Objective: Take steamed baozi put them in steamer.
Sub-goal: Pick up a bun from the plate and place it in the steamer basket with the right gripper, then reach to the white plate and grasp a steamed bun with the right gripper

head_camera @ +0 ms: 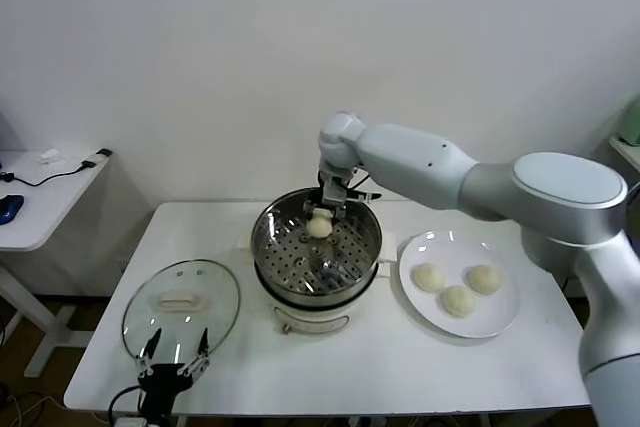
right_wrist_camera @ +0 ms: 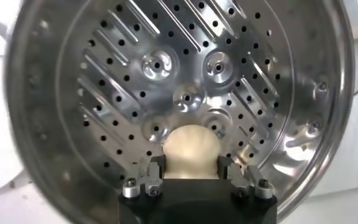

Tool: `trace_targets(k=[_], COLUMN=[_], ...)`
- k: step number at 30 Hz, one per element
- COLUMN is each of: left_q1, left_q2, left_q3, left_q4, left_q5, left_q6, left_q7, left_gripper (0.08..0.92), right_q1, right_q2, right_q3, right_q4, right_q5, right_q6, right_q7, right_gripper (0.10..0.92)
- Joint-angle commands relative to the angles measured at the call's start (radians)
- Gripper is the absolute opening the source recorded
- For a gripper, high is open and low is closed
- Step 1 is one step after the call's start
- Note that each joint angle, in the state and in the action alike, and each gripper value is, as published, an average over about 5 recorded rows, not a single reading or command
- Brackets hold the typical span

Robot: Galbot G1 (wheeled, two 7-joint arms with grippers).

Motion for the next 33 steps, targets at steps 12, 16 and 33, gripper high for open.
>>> trace_targets(k=[12,16,33], left_q1=[-0.008,-0.009,-0.036], left_q2=[0.0,0.002,0.012], left_q3=[-0.005,-0.007,-0.019], left_q4=[0.002,0.001,0.017], left_q5=[-0.002,-0.003,-0.005], left_q6=[0.004,0.006,0.006], left_q7=[0.001,0.002,0.002], left_gripper=[0.823,0.823,0.823], right_q1=[0.173,0.32,0.414], right_q2=[-0.038,-0.148,-0.753], right_q3=[-0.056,-0.181,-0.58], right_q4=[-0.037,0.029,0.501], right_q5=[0.314,0.703,0.951], right_q6=[0.059,-0.099,-0.861], right_q7=[-0.095,-0.158,-0.034], right_gripper=[0.821,0.823,0.823])
